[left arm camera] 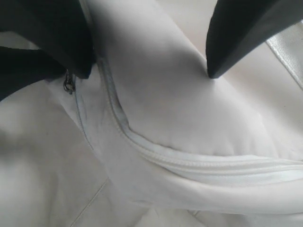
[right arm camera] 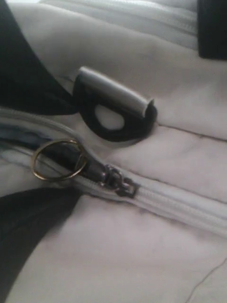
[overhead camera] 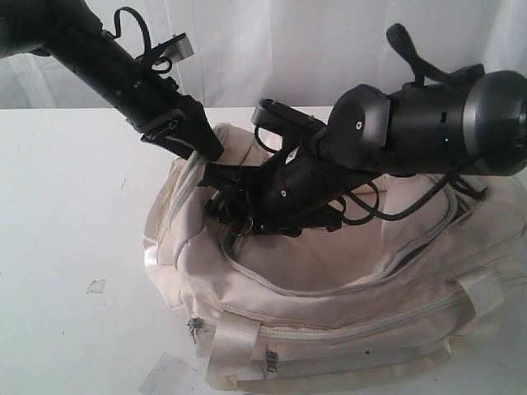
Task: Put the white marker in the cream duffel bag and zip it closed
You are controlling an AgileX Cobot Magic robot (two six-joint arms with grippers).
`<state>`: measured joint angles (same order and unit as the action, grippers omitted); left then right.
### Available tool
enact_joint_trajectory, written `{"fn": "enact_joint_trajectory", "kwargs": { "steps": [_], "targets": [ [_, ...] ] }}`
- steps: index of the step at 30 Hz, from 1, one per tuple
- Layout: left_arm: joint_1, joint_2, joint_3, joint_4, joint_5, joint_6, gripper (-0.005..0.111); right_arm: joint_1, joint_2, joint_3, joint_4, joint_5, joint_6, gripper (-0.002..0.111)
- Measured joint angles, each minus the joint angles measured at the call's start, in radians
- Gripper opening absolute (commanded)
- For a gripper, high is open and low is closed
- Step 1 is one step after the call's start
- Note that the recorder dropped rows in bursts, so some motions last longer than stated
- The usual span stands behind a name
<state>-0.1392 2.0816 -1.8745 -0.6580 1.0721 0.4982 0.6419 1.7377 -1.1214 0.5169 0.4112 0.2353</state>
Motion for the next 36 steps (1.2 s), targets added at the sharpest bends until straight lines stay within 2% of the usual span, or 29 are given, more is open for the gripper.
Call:
{"fn": "enact_joint_trajectory", "kwargs": {
  "steps": [3, 4, 14, 23, 30, 36],
  "targets": [
    [0.0, 0.0, 0.0, 0.0, 0.0, 0.0, 0.07, 0.0, 0.008, -0.004, 0.002, -0.004, -0.002, 0.001],
    [0.0, 0.0, 0.0, 0.0, 0.0, 0.0, 0.07, 0.0, 0.008, -0.004, 0.002, -0.004, -0.002, 0.0],
    [0.0, 0.0, 0.0, 0.0, 0.001, 0.0, 0.07, 0.0, -0.007, -0.004, 0.002, 0.01, -0.038, 0.0],
    [0.0, 0.0, 0.0, 0.004, 0.003, 0.0, 0.07, -0.002, -0.108, -0.005, -0.011, 0.17, -0.125, 0.0],
    [0.0, 0.0, 0.0, 0.002, -0.016, 0.0, 0.071, -0.002, -0.11, -0.005, -0.021, 0.108, -0.132, 0.0],
    [0.0, -0.023, 0.0, 0.0, -0.089, 0.0, 0.077, -0.002, -0.11, -0.005, -0.021, 0.04, -0.132, 0.0]
  ]
}}
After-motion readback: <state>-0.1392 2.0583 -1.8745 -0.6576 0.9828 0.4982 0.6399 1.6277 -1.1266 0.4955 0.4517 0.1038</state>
